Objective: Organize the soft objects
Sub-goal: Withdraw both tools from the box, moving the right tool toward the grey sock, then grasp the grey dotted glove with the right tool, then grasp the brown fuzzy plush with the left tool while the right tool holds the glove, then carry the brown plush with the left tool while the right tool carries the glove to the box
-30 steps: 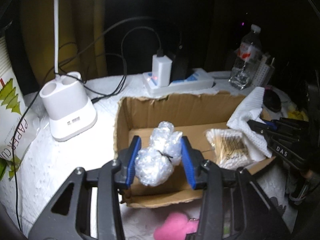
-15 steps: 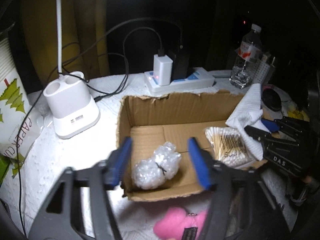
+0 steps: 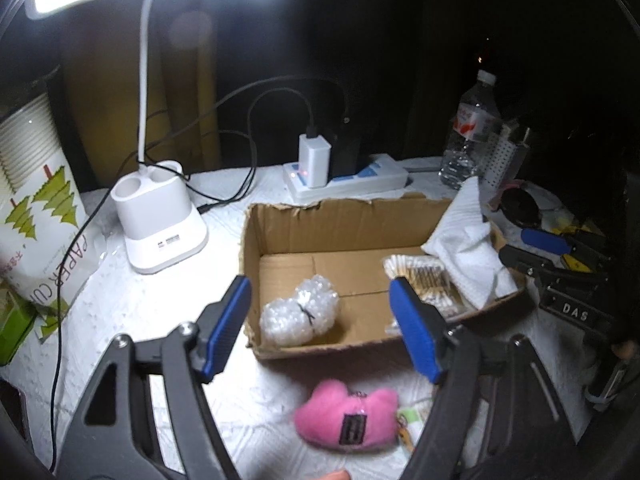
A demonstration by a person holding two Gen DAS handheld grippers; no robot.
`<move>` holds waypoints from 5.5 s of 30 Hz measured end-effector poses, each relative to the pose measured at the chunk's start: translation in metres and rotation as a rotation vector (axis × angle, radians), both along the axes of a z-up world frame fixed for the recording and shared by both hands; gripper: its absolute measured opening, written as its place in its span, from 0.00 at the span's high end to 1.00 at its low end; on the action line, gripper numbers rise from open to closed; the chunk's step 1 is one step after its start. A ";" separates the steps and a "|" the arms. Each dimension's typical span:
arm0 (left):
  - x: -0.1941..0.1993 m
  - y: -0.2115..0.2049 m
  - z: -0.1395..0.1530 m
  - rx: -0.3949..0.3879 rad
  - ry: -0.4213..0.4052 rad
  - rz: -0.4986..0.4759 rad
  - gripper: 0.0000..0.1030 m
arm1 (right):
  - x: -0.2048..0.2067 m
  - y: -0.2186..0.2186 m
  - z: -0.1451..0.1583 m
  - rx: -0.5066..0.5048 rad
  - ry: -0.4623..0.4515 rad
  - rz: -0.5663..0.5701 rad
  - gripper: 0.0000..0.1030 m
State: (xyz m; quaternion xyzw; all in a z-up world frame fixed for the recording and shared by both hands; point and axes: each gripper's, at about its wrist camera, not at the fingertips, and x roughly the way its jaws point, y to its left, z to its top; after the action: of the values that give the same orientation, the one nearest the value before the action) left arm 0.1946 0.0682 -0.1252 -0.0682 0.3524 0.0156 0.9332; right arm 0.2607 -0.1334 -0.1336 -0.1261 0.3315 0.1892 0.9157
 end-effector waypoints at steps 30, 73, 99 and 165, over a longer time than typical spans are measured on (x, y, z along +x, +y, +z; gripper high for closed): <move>-0.091 -0.036 0.010 -0.015 -0.032 -0.057 0.29 | -0.100 -0.013 0.002 0.117 0.029 0.101 0.30; -0.100 -0.091 -0.039 0.034 0.109 -0.091 0.28 | -0.127 -0.024 -0.085 0.144 0.218 0.199 0.65; -0.023 -0.132 -0.032 0.106 0.117 -0.169 0.28 | -0.076 -0.109 -0.072 0.255 0.159 0.081 0.70; -0.059 -0.043 0.048 0.034 -0.092 -0.147 0.83 | -0.110 -0.028 0.014 0.184 -0.010 0.172 0.70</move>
State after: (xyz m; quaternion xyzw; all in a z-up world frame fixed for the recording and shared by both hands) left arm 0.1360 0.0249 -0.0768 -0.0271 0.3131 -0.0500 0.9480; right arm 0.1504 -0.1615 -0.1192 -0.0704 0.2962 0.2960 0.9054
